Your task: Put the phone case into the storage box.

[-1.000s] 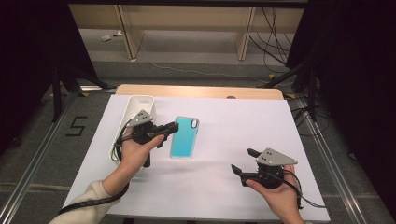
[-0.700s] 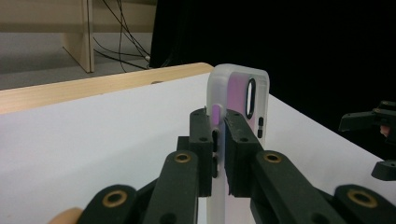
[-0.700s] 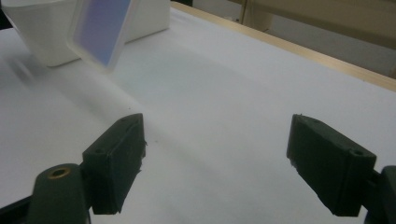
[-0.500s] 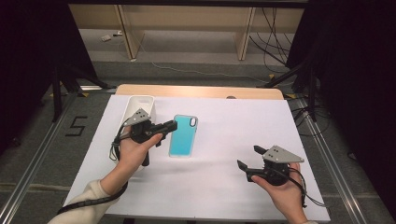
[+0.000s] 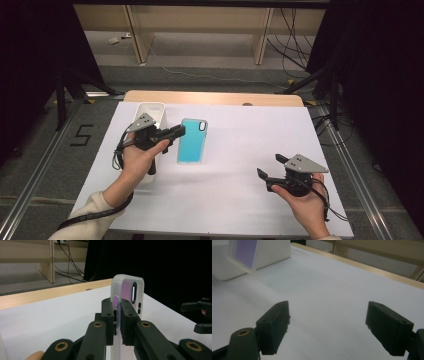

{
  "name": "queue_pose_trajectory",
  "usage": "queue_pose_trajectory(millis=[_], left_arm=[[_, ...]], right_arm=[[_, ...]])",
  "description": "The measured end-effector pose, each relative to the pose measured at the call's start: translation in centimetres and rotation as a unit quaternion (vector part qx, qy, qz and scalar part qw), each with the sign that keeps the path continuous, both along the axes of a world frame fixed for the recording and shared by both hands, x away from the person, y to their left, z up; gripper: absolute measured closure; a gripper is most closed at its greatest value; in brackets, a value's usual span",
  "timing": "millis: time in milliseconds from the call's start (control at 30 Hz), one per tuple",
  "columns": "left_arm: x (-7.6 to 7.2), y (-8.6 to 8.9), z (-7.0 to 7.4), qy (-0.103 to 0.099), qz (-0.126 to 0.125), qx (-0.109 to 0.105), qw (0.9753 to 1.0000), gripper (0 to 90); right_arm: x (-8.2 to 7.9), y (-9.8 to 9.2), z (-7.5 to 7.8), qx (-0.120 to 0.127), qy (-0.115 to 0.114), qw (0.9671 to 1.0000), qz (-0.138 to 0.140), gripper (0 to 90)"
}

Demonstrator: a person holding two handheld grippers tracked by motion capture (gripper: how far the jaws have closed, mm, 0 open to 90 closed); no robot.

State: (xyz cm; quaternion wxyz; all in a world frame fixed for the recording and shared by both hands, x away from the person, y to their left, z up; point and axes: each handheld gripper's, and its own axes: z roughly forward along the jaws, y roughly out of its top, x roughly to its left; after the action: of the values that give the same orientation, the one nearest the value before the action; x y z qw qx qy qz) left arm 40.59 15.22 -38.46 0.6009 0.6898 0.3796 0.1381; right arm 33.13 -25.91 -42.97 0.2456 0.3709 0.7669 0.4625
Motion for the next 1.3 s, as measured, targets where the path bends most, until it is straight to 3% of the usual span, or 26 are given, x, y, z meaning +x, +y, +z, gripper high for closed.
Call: queue_pose_trajectory(millis=[167,300,633,800,900,1300], left_arm=[[0.1,0.6,0.4,-0.012,0.005,0.009,0.9999,82.5],[0.2,0.9,0.6,-0.014,0.007,0.007,0.9999,82.6],[0.4,1.5,1.0,-0.014,0.013,0.003,0.9998,82.6],[0.6,1.9,1.0,-0.012,0.016,0.001,0.9998,82.6],[0.6,2.2,1.1,-0.011,0.020,-0.003,0.9997,82.6],[0.9,3.0,1.5,-0.012,0.027,-0.009,0.9995,82.6]], right_arm=[[0.1,0.0,-0.1,0.000,-0.011,0.9999,-0.001,20.5],[0.1,0.0,-0.1,0.002,-0.004,1.0000,-0.001,20.5],[0.1,-0.1,-0.2,0.000,-0.008,1.0000,-0.004,20.5],[0.0,0.0,-0.2,0.005,0.005,1.0000,-0.004,20.5],[0.2,0.0,-0.2,0.000,-0.006,1.0000,-0.002,20.5],[0.2,0.0,-0.3,0.002,-0.005,1.0000,-0.002,20.4]])
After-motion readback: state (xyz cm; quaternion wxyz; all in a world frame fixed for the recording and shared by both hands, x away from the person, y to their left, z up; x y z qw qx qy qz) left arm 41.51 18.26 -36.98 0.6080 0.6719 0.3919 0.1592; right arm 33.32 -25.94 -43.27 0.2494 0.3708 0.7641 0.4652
